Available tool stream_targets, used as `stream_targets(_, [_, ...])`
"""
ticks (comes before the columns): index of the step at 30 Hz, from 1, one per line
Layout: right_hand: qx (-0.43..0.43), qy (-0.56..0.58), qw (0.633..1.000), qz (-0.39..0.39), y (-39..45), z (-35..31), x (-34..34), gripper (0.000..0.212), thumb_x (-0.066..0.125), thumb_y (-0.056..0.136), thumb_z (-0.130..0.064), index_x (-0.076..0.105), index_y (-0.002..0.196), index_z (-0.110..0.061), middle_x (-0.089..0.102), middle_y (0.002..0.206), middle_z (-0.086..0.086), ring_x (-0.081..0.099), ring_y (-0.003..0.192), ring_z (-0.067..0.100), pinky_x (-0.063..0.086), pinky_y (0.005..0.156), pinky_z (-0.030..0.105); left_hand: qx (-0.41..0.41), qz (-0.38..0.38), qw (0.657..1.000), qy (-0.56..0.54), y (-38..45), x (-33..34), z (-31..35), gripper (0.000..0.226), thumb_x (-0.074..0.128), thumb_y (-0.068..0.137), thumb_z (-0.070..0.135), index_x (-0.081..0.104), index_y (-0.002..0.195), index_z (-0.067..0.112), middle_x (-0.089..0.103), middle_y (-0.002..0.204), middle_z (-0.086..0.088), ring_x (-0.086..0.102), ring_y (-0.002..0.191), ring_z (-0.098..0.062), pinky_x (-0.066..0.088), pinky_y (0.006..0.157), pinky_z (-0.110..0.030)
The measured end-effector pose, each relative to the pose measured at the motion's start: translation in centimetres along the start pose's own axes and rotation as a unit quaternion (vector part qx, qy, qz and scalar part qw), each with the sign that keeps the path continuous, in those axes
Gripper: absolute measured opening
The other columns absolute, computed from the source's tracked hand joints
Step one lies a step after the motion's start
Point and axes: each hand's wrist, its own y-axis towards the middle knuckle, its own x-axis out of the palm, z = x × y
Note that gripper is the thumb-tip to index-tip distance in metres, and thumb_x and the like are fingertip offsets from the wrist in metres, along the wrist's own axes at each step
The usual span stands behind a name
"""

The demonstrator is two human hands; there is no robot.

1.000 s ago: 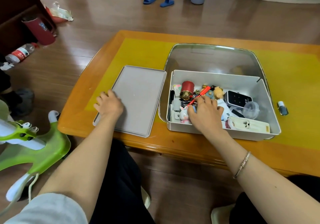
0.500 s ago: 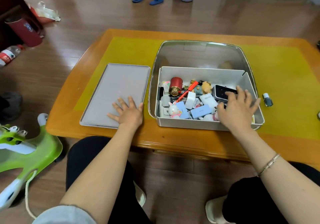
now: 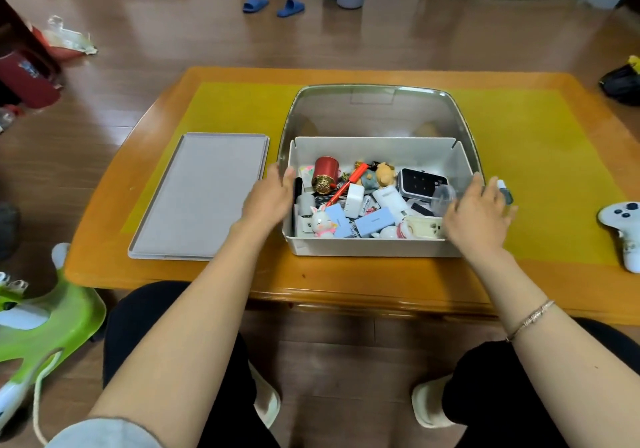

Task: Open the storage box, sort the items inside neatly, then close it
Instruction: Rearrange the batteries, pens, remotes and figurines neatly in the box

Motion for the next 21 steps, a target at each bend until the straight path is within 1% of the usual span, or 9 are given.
stream_targets(2, [0.006, 0.057, 0.998, -0.018, 0.3, 0.9, -0.1, 0.059, 0.046, 0.093, -0.011, 0.022, 0.145, 0.0, 0.043, 0.137, 0.024, 0.048, 0.119, 0.041, 0.043, 0.085, 0.045, 0.012, -0.015, 0.999, 0.031, -0.1, 0.6, 1.5, 0.042, 0.039, 0.102, 0.028, 0.032, 0.139, 0.011, 0.058, 0.123, -0.022, 0.054, 0.111, -0.04, 0.039, 0.078, -0.037])
stream_targets(5, [0.003, 0.107, 0.994, -0.014, 0.2, 1.7, -0.5, 0.058, 0.049, 0.087, 0.004, 0.033, 0.142, -0.003, 0.058, 0.116, 0.023, 0.057, 0.105, 0.04, 0.044, 0.076, 0.038, 0.007, 0.007, 0.994, 0.11, -0.5, 1.5, 2.3, 0.052, 0.047, 0.094, 0.007, 0.026, 0.141, 0.008, 0.061, 0.115, -0.022, 0.058, 0.1, -0.04, 0.038, 0.068, -0.038])
stream_targets(7, [0.002, 0.13, 0.991, 0.002, -0.2, 2.0, -0.5, 0.052, 0.049, 0.085, 0.007, 0.043, 0.135, -0.005, 0.062, 0.111, 0.022, 0.059, 0.1, 0.039, 0.042, 0.071, 0.034, 0.005, 0.032, 0.99, 0.139, -0.9, 1.8, 2.4, 0.047, 0.047, 0.091, 0.001, 0.03, 0.134, 0.003, 0.06, 0.112, -0.025, 0.058, 0.098, -0.042, 0.037, 0.065, -0.039])
stream_targets(10, [-0.021, 0.14, 0.989, 0.037, -1.1, 2.5, -0.1, 0.04, 0.047, 0.089, 0.001, 0.049, 0.128, -0.005, 0.064, 0.101, 0.018, 0.059, 0.089, 0.035, 0.037, 0.066, 0.029, -0.013, 0.06, 0.988, 0.14, -1.6, 1.9, 1.9, 0.039, 0.048, 0.09, 0.001, 0.033, 0.126, 0.001, 0.059, 0.112, -0.028, 0.057, 0.098, -0.047, 0.04, 0.069, -0.043])
stream_targets(14, [-0.026, 0.216, 0.974, 0.068, 0.0, 3.7, 0.2, 0.033, 0.035, 0.097, -0.013, 0.06, 0.117, -0.008, 0.066, 0.088, 0.01, 0.055, 0.066, 0.016, 0.034, 0.053, 0.026, -0.026, 0.083, 0.986, 0.146, -2.4, 1.8, 0.6, 0.04, 0.049, 0.089, 0.0, 0.034, 0.126, 0.004, 0.06, 0.108, -0.027, 0.058, 0.093, -0.047, 0.037, 0.064, -0.041])
stream_targets(15, [-0.017, 0.232, 0.97, 0.078, 0.9, 4.2, 0.3, 0.033, 0.034, 0.097, -0.013, 0.06, 0.116, -0.007, 0.066, 0.094, 0.013, 0.057, 0.072, 0.018, 0.037, 0.057, 0.027, -0.024, 0.086, 0.985, 0.147, -2.4, 1.7, 0.4, 0.041, 0.05, 0.089, 0.0, 0.034, 0.126, 0.005, 0.061, 0.108, -0.026, 0.058, 0.092, -0.046, 0.037, 0.063, -0.04])
stream_targets(17, [-0.003, 0.204, 0.976, 0.08, 3.2, 5.4, 0.6, 0.033, 0.037, 0.095, -0.012, 0.058, 0.119, -0.004, 0.06, 0.115, 0.019, 0.056, 0.102, 0.033, 0.043, 0.08, 0.035, -0.018, 0.087, 0.984, 0.153, -2.4, 1.6, 0.0, 0.042, 0.051, 0.088, 0.001, 0.034, 0.126, 0.006, 0.061, 0.108, -0.025, 0.058, 0.091, -0.046, 0.038, 0.062, -0.04])
stream_targets(19, [0.01, 0.127, 0.991, 0.042, 5.4, 6.7, 1.1, 0.038, 0.044, 0.092, -0.012, 0.051, 0.129, -0.006, 0.045, 0.136, 0.021, 0.042, 0.124, 0.038, 0.036, 0.102, 0.042, -0.01, 0.086, 0.983, 0.16, -2.1, 1.5, -0.3, 0.044, 0.053, 0.088, 0.002, 0.033, 0.127, 0.007, 0.06, 0.109, -0.024, 0.058, 0.091, -0.045, 0.038, 0.062, -0.04])
stream_targets(21, [0.026, 0.07, 0.997, -0.007, 6.9, 7.6, 1.5, 0.048, 0.048, 0.091, -0.013, 0.043, 0.139, -0.012, 0.026, 0.152, 0.018, 0.028, 0.136, 0.039, 0.028, 0.111, 0.046, -0.005, 0.085, 0.982, 0.166, -1.8, 1.5, -0.5, 0.046, 0.053, 0.088, 0.002, 0.031, 0.129, 0.007, 0.059, 0.11, -0.023, 0.057, 0.091, -0.045, 0.039, 0.063, -0.041])
